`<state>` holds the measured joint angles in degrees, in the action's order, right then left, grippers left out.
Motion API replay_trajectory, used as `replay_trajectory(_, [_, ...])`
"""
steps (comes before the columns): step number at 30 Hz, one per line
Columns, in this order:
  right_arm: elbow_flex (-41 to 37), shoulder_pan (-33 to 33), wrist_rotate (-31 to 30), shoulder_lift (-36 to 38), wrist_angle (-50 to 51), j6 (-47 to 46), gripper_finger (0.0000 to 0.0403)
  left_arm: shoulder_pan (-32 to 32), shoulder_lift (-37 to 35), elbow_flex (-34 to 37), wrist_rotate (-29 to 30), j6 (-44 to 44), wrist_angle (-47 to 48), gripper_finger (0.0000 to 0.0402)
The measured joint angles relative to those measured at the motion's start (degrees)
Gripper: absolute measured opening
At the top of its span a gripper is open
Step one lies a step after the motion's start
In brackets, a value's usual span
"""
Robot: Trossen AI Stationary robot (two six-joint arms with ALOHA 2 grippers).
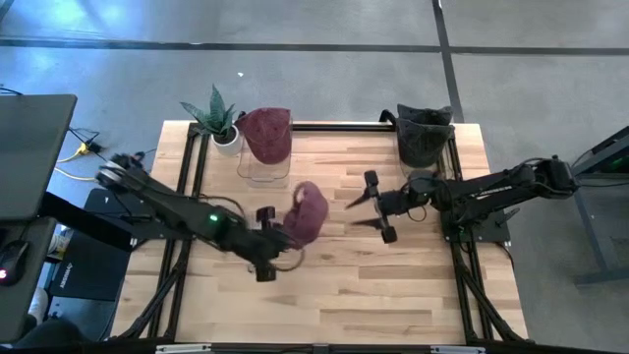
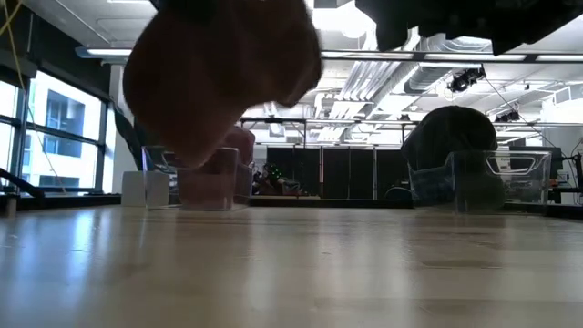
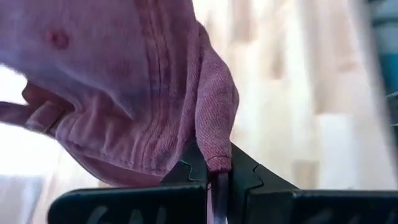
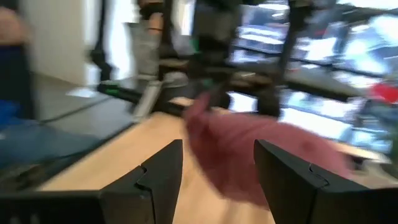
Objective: Pick & Place hat
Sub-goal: Put the red cap into the left transparent bin
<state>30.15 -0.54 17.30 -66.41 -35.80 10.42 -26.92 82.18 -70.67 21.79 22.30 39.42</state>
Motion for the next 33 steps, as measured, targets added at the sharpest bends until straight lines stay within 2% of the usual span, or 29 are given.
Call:
replay_trajectory(2, [0.0,-0.1,3.4,0.0,1.1,-1.8,0.0193,0.0,-5.5,6.6,-1.6,-3.9,-8.3,0.0004])
replay_trajectory(4, [0.0,-0.3,3.8,0.0,2.6,-3.8,0.0193,0.5,-10.3,13.9,-2.4,-7.4,-17.8,0.0004])
replay_trajectory(6, [0.0,-0.7,1.8,-0.4,2.7,-5.6,0.0193,1.7,-14.8,21.7,-4.3,-9.4,-27.2,0.0004])
replay_trajectory(10, [0.0,-1.4,-4.0,-2.8,-0.8,-9.9,0.0193,4.4,-22.6,35.8,-12.0,-12.4,-45.8,0.0004])
replay_trajectory(12, [0.5,-1.4,-7.8,-4.8,-2.7,-12.7,0.0193,5.9,-25.2,41.3,-15.9,-13.2,-52.6,0.0004])
replay_trajectory(14, [2.1,-0.4,-9.2,-7.5,-2.5,-15.3,0.0194,7.6,-26.5,45.1,-19.4,-13.3,-56.9,0.0004])
replay_trajectory(16, [4.6,0.7,-9.1,-10.7,-2.1,-17.3,0.0199,9.1,-26.8,47.0,-22.7,-14.0,-58.5,0.0004])
replay_trajectory(19, [10.6,2.5,-4.8,-16.2,2.0,-17.9,0.0212,10.9,-26.8,48.0,-25.7,-15.6,-58.1,0.0004])
replay_trajectory(23, [21.8,3.7,-2.4,-20.9,16.8,-13.0,0.0236,12.9,-26.8,48.0,-31.2,-19.1,-58.0,0.0004])
replay_trajectory(28, [37.1,3.5,-4.4,-23.6,42.8,-3.1,0.0255,14.7,-26.8,47.9,-32.8,-20.6,-55.9,0.0003])
replay_trajectory(30, [42.1,2.9,-5.7,-23.9,49.5,-0.6,0.0256,14.7,-26.8,47.9,-33.1,-20.6,-54.4,0.0003])
replay_trajectory(33, [47.1,1.4,-11.5,-23.9,56.3,0.7,0.0253,14.5,-26.8,47.9,-32.7,-20.6,-53.4,0.0003])
